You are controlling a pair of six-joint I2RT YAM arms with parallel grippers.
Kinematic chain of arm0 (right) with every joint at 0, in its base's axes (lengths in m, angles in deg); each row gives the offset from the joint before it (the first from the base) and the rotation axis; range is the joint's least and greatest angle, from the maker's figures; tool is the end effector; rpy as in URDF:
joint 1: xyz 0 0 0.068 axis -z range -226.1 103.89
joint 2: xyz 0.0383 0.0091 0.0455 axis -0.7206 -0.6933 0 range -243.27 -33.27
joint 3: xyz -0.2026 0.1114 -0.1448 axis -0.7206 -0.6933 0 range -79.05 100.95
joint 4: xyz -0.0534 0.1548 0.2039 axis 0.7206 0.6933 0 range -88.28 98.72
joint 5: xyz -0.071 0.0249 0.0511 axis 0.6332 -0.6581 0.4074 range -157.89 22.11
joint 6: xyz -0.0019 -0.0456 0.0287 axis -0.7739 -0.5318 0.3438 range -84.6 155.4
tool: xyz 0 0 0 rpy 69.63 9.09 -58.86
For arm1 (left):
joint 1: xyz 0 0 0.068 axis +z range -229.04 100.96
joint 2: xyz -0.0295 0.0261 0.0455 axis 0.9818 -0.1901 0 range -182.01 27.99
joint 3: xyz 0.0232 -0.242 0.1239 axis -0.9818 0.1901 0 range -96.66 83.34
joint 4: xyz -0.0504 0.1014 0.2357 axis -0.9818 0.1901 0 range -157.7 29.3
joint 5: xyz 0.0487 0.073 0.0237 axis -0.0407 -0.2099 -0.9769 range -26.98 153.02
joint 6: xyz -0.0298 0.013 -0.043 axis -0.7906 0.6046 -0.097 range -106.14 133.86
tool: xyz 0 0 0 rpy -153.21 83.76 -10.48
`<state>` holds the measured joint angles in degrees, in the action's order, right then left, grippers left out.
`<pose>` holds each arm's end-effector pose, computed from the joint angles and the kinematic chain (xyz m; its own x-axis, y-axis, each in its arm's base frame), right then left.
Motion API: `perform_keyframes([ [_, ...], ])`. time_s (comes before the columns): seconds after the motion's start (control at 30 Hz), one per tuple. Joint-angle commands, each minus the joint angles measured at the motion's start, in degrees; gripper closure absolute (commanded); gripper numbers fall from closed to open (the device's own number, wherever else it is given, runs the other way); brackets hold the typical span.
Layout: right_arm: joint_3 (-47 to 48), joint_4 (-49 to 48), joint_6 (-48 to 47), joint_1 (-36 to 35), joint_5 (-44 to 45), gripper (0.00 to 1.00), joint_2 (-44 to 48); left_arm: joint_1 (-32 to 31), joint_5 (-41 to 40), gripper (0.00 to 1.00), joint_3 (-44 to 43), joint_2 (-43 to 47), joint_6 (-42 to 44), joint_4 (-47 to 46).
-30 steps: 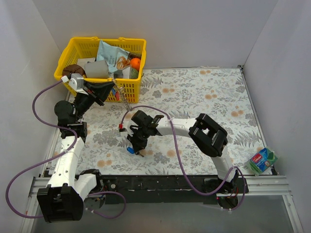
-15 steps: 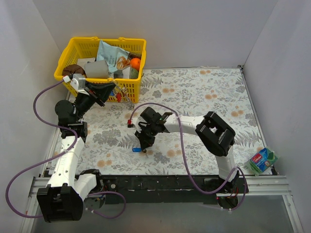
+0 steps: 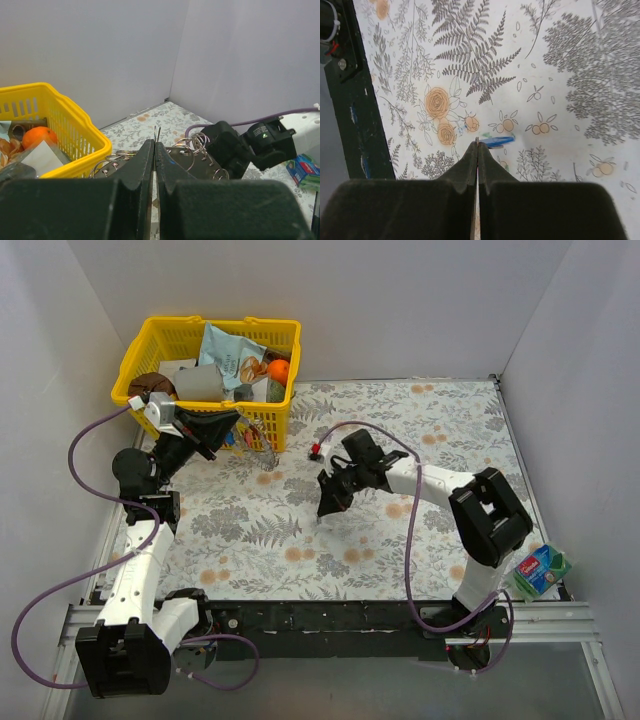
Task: Put the keys on the keyring
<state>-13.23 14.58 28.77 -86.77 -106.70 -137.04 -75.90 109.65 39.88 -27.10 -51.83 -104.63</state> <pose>0.2717 0.2629 0.1877 -0.4907 -0.5401 -0.6837 -0.8706 0.2725 0.4096 0.2111 -0.0143 0.3814 -0.3881 -0.6479 -0.6554 0.6436 0.3185 -0.6959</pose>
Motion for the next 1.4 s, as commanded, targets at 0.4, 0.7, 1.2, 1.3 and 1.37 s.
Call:
perform_keyframes([
  [0.4, 3.2, 0.2, -0.1, 7.5, -4.0, 0.99, 14.3, -2.3, 10.1, 1.00, 1.7, -3.6, -3.5, -4.8],
  [0.7, 6.9, 3.7, -1.3, 7.5, -4.6, 0.99, 18.9, -14.7, 7.8, 1.00, 3.7, -5.6, 5.6, 2.3],
  [1.2, 5.5, 4.8, -3.6, 7.6, -2.7, 0.99, 21.2, -24.7, 1.2, 1.00, 12.8, -9.2, 10.7, 3.2],
  [1.3, 3.5, 4.5, -4.1, 7.5, -2.8, 0.99, 21.8, -24.7, 0.3, 1.00, 15.7, -10.1, 10.3, 0.5],
  [1.37, 0.7, 3.5, -4.4, 7.5, -3.3, 0.99, 22.6, -24.8, 1.3, 1.00, 17.5, -11.3, 10.1, -0.4],
])
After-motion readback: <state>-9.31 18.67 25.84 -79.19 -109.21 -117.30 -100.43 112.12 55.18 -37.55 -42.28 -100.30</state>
